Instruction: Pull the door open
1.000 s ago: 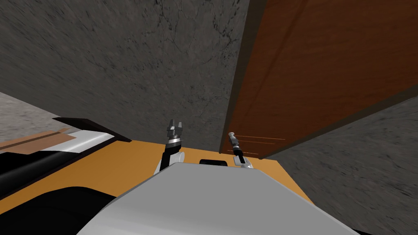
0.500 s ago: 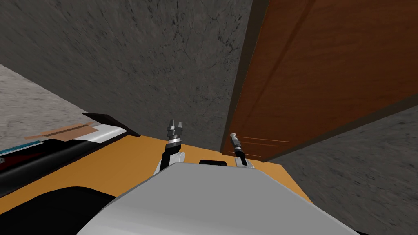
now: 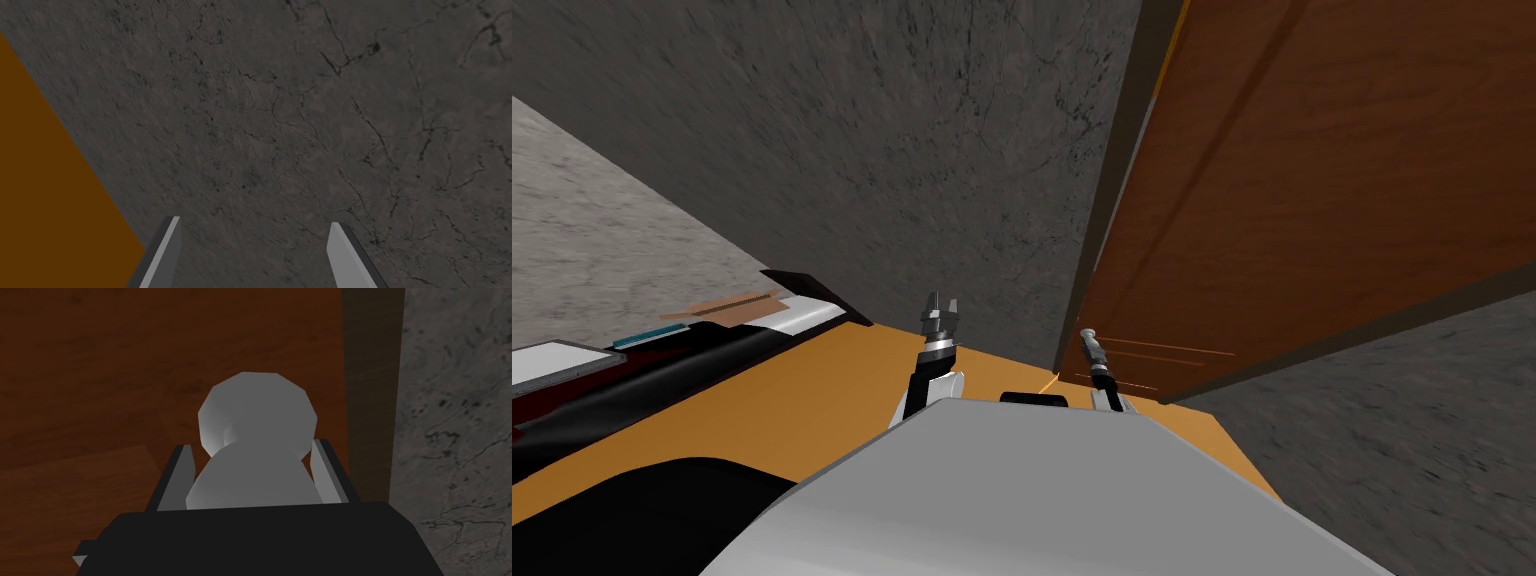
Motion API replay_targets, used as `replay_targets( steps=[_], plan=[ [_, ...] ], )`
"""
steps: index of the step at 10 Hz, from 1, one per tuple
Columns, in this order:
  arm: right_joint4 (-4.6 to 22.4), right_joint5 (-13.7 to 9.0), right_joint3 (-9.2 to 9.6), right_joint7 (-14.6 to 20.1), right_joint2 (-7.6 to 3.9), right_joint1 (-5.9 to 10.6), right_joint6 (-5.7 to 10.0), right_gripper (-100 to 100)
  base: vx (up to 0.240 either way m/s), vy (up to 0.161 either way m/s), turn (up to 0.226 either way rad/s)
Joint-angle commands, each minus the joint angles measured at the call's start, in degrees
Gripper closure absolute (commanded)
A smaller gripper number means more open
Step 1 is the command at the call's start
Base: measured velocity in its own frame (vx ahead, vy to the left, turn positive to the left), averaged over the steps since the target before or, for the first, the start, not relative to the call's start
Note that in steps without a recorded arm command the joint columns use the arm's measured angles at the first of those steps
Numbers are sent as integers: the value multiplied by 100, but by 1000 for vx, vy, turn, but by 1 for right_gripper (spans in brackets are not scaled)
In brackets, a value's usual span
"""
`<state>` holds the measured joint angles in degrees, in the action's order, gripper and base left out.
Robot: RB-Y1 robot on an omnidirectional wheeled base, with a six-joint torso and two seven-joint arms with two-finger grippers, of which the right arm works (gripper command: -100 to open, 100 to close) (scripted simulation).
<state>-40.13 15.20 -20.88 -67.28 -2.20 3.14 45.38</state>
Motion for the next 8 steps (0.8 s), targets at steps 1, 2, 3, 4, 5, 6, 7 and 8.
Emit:
replay_targets(
  steps=[1,2,3,4,5,6,7,8],
  plan=[
    [67,-97,45,239,23,-52,-34,100,-56,-11,136],
    [69,-165,48,367,7,-80,-34,100,-52,-2,134],
    [69,-238,53,508,-9,-108,-33,100,-56,1,104],
    [67,-323,60,659,-26,-134,-30,100,-63,6,150],
    [64,-408,66,821,-43,-160,-27,100,-64,2,125],
    [61,-494,73,999,-60,-187,-24,100,-63,-1,124],
    [58,-579,80,1172,-77,-213,-22,100,-57,-5,134],
    [56,-664,87,1321,-94,-240,-19,100,-61,-2,145]
  ],
)
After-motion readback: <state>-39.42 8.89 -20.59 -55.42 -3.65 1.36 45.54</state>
